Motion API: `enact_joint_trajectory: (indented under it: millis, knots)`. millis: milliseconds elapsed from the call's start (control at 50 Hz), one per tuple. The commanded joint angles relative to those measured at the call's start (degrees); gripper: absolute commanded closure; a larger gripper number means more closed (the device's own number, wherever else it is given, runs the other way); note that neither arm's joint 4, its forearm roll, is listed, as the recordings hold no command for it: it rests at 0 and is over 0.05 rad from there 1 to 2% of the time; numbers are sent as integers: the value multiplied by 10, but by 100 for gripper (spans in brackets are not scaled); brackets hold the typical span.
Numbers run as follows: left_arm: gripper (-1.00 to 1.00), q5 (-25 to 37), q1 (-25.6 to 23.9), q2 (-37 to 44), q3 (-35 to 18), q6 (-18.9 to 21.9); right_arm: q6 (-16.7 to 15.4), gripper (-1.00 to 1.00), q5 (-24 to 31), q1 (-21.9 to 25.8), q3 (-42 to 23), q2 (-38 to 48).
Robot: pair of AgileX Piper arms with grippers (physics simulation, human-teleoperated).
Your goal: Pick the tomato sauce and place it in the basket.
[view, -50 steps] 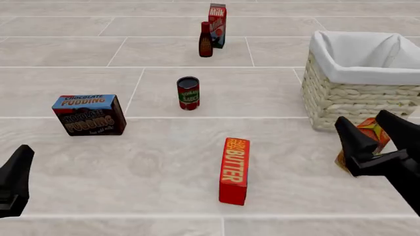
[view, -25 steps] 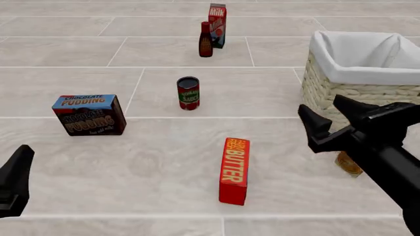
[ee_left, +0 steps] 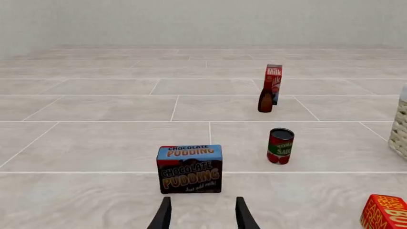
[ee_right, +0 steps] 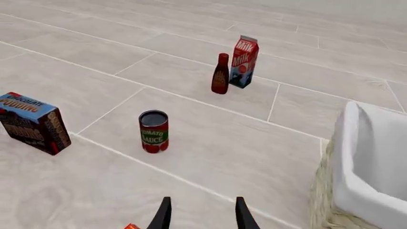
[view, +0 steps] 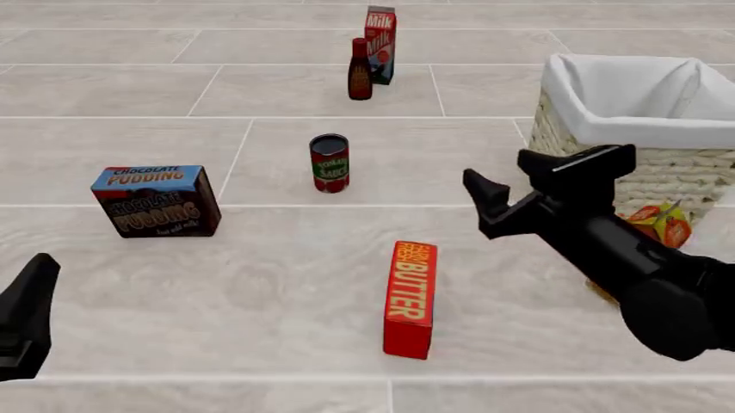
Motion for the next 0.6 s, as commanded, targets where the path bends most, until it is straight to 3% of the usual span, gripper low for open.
enact_joint_trajectory:
  millis: [20,200,540,600]
  knots:
    - [-100,0,0,0,0,0,-10,-100,4,17,-50,63]
    - [-100,0,0,0,0,0,3,-100,11,21,-85,107]
    - [-100,0,0,0,0,0,-4,-100,22,25,-128,143]
    - [-100,0,0,0,0,0,9,-100,37,38,-149,167]
